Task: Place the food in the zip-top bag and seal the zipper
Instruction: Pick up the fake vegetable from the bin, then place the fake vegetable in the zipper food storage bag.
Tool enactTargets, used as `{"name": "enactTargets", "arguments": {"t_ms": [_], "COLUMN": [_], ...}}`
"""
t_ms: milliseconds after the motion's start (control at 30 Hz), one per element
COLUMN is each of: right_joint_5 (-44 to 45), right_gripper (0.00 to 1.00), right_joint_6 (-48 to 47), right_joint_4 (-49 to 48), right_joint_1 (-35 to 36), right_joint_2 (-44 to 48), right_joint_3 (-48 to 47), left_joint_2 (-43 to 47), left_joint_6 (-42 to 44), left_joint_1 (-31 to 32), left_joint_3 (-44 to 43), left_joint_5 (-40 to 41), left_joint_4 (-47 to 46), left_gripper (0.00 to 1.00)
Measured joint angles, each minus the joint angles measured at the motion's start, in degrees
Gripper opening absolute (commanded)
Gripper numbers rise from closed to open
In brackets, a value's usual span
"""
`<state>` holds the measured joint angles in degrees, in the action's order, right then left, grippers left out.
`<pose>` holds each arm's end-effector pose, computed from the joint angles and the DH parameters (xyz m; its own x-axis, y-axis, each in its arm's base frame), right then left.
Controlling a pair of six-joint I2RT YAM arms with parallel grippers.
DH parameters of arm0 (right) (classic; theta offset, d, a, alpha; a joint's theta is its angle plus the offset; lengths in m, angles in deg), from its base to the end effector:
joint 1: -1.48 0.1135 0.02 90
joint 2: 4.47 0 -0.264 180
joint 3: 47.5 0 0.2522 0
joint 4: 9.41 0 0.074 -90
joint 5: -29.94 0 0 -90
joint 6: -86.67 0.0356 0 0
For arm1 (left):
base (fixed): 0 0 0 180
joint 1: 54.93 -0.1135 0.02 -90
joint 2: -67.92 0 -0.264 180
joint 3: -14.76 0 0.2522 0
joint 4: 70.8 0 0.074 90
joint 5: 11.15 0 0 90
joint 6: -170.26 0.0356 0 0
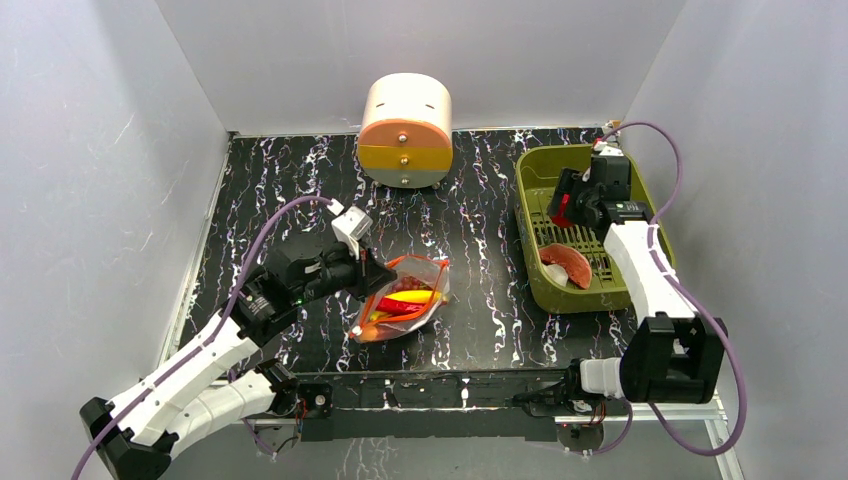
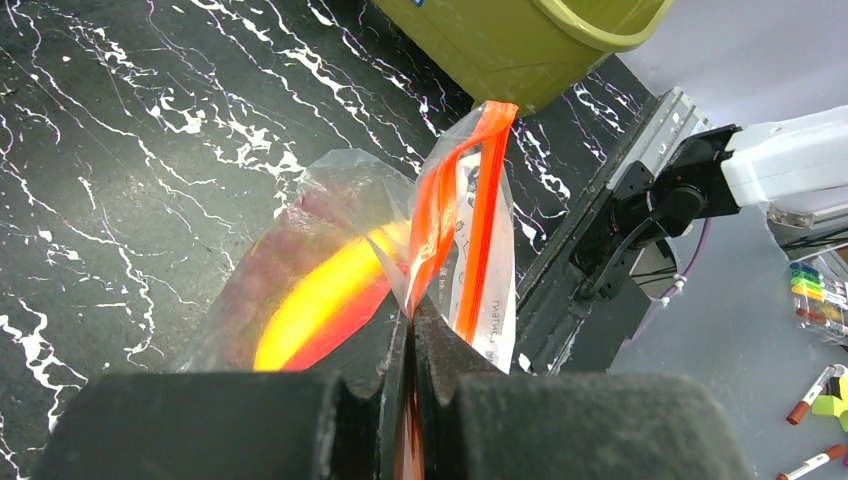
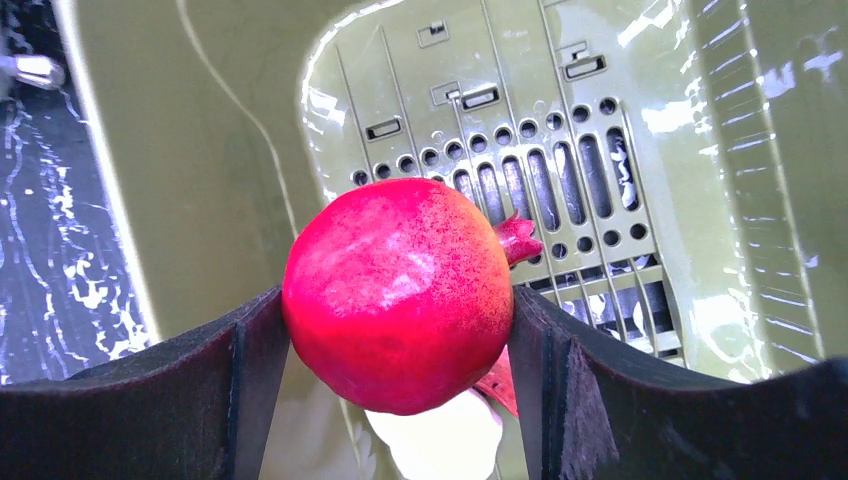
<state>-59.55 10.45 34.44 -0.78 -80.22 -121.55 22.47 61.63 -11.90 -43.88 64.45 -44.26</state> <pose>0.2836 -0.0115 0.2837 -0.6819 0.2653 -0.6816 0.2143 0.9635 0.1606 0.1298 -0.1333 0.3341 -0.4276 -0.0241 -0.9037 0.7400 0.5648 -0.3652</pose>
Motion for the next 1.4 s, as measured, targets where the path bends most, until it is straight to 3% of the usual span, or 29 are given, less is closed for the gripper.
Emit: {"name": "enactTargets", "arguments": {"t_ms": [400,933,1400], "right_joint_5": [-1.95,-4.68,-8.07], "right_gripper": [0.47,0.46,0.46], "right_joint_6": [0.13,9.09,15.80], "right_joint_4": [7.37,9.29,4.81], "right_joint_1": [2.99,27.17,38.80], "right_joint_2": [9.01,14.84,15.21], "right_joint_3": [-7.50,-10.71,-8.94], "left_joint_2": [-3.61,-7.13,-7.78], "left_joint_6": [1.36,-7.56,-14.03], "left_joint_1": [0.00,0.00,0.00], "left_joint_3": [-2.78,-6.54,-6.56], "left_joint_5": [2.27,11.96,15.39], "left_joint_4": [-0.22,1.42,0.50], "left_gripper": [0.00,0.00,0.00]}}
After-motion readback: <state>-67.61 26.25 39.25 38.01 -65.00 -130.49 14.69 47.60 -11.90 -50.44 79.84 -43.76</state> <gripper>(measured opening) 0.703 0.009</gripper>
